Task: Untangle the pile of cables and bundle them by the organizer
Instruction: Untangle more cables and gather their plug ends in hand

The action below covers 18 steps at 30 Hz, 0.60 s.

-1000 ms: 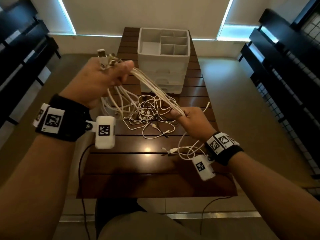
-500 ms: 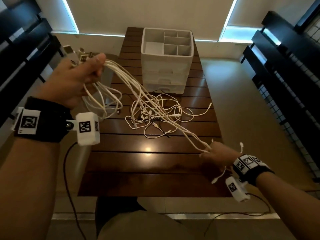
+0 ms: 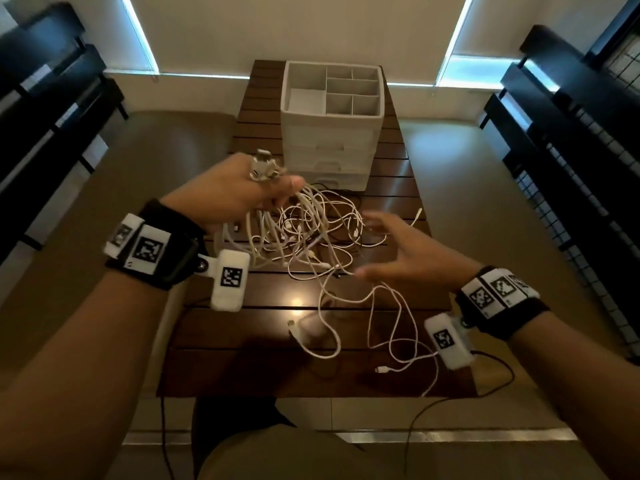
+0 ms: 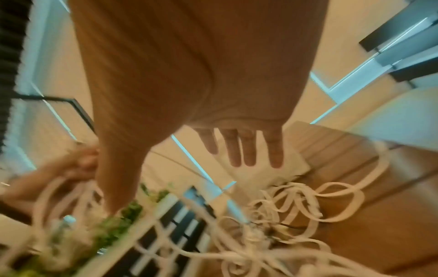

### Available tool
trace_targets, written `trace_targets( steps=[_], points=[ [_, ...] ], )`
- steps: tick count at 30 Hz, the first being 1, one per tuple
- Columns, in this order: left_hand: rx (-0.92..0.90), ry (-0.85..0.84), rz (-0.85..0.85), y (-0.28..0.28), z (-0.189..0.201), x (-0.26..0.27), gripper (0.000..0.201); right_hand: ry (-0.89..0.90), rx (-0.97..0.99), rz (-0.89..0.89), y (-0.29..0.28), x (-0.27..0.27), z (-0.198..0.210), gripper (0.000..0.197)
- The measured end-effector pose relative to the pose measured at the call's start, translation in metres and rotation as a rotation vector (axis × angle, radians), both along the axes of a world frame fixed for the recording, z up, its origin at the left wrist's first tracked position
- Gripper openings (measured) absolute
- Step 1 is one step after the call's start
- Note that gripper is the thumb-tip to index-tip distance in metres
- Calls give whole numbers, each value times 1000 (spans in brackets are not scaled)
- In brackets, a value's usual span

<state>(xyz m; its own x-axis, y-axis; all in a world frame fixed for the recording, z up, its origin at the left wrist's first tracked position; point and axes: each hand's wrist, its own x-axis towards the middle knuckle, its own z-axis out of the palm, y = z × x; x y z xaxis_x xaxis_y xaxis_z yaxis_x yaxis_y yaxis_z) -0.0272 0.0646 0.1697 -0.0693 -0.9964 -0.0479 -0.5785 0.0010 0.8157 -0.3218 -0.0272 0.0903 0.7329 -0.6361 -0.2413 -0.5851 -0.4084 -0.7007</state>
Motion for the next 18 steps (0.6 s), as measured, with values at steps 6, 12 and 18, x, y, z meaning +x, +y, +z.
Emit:
trace_targets(
  steps=[6, 12, 18],
  points=[
    [21, 81, -111, -3, -28, -43, 44, -263, 36, 107, 27, 48, 22, 32],
    [-50, 265, 175, -1, -43, -41, 46, -174, -96, 31, 8, 32, -5, 27],
    [-192, 950, 513, -2, -12, 21, 45, 208, -224, 88, -15, -18, -49, 13]
  ],
)
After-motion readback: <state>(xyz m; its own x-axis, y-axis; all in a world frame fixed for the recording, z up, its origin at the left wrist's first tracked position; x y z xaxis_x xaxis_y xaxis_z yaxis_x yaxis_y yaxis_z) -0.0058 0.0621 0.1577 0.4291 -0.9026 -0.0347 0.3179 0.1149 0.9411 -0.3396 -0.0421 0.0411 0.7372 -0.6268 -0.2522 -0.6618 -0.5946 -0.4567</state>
